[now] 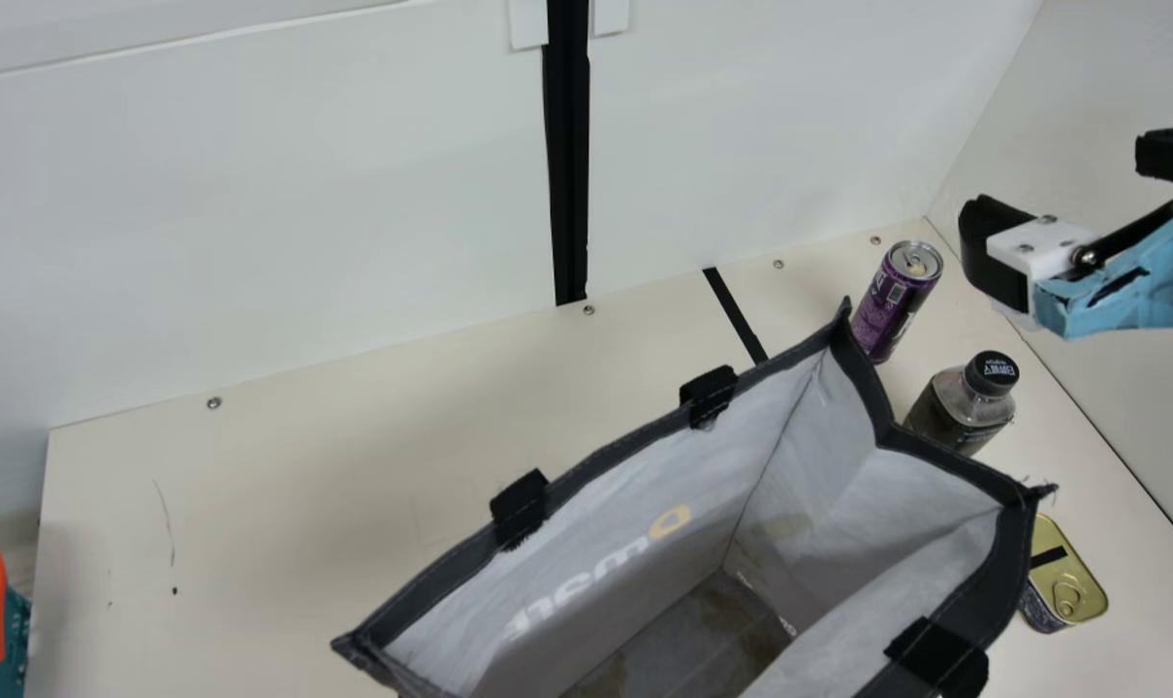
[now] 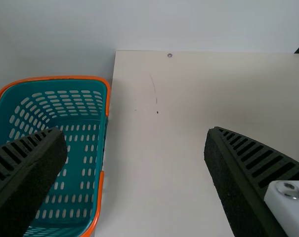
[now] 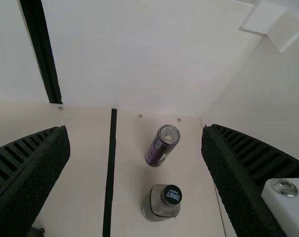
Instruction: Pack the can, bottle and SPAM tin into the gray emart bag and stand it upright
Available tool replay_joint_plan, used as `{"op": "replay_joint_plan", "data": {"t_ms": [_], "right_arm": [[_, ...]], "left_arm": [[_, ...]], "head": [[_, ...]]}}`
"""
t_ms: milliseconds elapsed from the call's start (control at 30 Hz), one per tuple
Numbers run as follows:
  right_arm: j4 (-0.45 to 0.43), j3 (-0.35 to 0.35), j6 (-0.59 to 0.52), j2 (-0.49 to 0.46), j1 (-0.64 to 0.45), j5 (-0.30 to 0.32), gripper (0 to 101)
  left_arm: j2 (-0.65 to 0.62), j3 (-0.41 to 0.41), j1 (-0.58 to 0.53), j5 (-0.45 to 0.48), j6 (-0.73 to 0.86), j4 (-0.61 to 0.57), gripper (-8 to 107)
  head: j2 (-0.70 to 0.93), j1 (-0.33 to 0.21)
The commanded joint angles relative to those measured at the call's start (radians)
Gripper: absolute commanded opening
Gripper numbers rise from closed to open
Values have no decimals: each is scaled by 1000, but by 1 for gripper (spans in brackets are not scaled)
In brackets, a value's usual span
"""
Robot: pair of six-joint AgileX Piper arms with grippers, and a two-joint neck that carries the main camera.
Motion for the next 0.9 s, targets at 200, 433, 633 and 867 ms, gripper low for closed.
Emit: {"op": "replay_joint_plan", "data": {"t_ms": [200,433,633,867], "right_arm": [[-92,58,33,-4,-3,1,95],[-141,112,37,-5,-22,1,95],[-171,157,27,-6,-35,1,95],[-203,208,5,-7,-47,1,95]], "left_arm": [[0,0,0,0,0,0,90],[0,0,0,0,0,0,90],[0,0,0,0,0,0,90],[0,0,0,0,0,0,90]], "head": [[-1,-23],[-1,-23],[-1,-23],[-1,-23]]}}
